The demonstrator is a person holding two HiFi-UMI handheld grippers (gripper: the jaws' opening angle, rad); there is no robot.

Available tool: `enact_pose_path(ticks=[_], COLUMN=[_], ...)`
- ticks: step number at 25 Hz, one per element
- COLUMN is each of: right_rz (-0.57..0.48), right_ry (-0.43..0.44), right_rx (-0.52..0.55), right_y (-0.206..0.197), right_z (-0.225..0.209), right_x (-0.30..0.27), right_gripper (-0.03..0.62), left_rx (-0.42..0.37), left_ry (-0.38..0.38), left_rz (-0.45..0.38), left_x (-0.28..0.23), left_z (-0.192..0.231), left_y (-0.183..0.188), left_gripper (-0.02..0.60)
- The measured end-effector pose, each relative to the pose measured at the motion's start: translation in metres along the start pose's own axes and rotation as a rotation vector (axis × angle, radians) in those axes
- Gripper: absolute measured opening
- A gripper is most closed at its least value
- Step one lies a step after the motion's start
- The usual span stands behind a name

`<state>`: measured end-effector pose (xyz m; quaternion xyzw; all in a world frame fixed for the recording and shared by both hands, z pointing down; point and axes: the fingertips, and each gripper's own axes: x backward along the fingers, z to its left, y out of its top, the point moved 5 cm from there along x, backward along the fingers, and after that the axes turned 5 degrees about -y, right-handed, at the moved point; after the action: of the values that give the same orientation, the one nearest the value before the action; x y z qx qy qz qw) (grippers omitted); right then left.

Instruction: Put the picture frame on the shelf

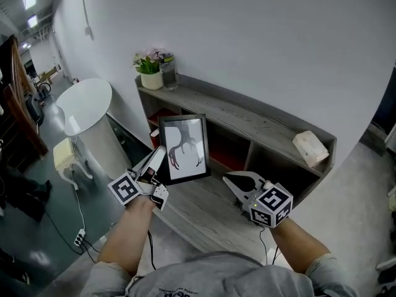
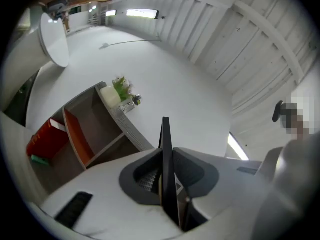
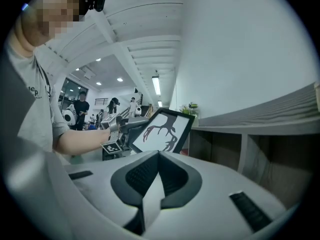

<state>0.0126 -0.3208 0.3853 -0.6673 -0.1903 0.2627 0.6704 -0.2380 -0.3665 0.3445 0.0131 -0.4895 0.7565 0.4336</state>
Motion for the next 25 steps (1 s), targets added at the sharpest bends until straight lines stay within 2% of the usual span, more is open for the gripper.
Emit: enact_pose_path(ticks=[4, 9, 11, 17, 25], right_rz=[0.020, 0.015, 0.018, 0.036, 0.047], right_ry=[-0.007, 0.010, 0.017, 0.026, 0.006], right_rx=[-0.008, 0.004, 0.007, 0.006, 0.002], right_y=[-0.004, 0.002, 0.001, -0.005, -0.008], right_z=[-0.002, -0.002, -0.003, -0.008, -0.018], right_x=[-0.005, -0.009, -0.010, -0.008, 0.000], right_gripper=[0.005, 0.005, 0.005, 0.005, 0.005], left_rx=[0.102, 0.157, 0.182, 0.240, 0.288], left_ry=[0.060, 0.174, 0.198, 0.231, 0.220], left_rz=[-0.096, -0.237, -0.297, -0.402, -0.535], left_x=[0.010, 0.023, 0.022, -0.006, -0.042], left_z=[0.028, 0.057, 0.066, 0.085, 0.105], left_y=[0.001, 0.018, 0.025, 0.037, 0.065], left_gripper=[0.091, 0.091, 0.091, 0.091, 0.089])
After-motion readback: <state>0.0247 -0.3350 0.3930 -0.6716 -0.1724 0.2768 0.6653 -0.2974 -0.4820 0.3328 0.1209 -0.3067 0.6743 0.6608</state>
